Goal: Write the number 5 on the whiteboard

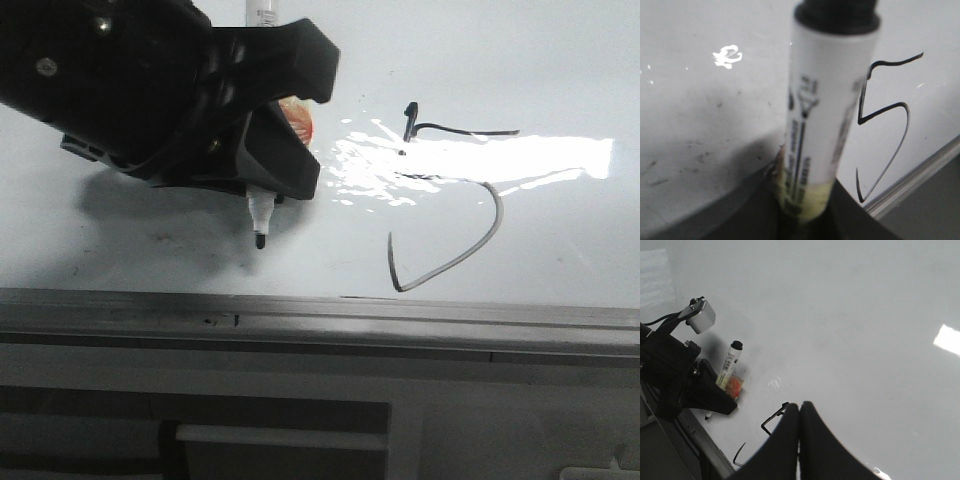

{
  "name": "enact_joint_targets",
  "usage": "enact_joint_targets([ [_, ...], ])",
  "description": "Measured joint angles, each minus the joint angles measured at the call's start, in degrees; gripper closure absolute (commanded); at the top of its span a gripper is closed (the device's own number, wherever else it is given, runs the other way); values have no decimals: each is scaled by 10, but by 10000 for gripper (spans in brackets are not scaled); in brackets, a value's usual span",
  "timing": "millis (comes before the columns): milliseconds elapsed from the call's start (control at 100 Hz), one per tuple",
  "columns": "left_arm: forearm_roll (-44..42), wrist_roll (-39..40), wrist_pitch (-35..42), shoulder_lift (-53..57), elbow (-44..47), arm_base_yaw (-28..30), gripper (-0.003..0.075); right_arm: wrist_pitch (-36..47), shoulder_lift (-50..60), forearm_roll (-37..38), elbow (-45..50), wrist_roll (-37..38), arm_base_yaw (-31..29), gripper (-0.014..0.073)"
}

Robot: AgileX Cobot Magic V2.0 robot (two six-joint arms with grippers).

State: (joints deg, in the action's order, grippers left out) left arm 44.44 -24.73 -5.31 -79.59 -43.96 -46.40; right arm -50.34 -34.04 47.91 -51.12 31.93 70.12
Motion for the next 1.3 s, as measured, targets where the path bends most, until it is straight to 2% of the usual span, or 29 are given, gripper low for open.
enact_joint_targets([
  [370, 25, 0, -36, 0, -5, 31, 733, 1, 0, 0, 10, 0, 0, 652],
  [590, 26, 0, -37, 0, -5, 32, 540, 7, 0, 0, 30, 1, 0, 652],
  [890, 32, 0, -34, -13, -10, 32, 526, 13, 0, 0, 38, 5, 0, 652],
  [960, 33, 0, -33, -14, -10, 32, 479, 13, 0, 0, 38, 5, 0, 652],
  [1060, 35, 0, -34, -14, -11, 32, 355, 13, 0, 0, 38, 6, 0, 652],
  [1110, 36, 0, -41, -14, -12, 32, 318, 13, 0, 0, 38, 6, 0, 652],
  [1300, 41, 0, -47, -14, -14, 31, 310, 15, 0, 0, 38, 6, 0, 652],
])
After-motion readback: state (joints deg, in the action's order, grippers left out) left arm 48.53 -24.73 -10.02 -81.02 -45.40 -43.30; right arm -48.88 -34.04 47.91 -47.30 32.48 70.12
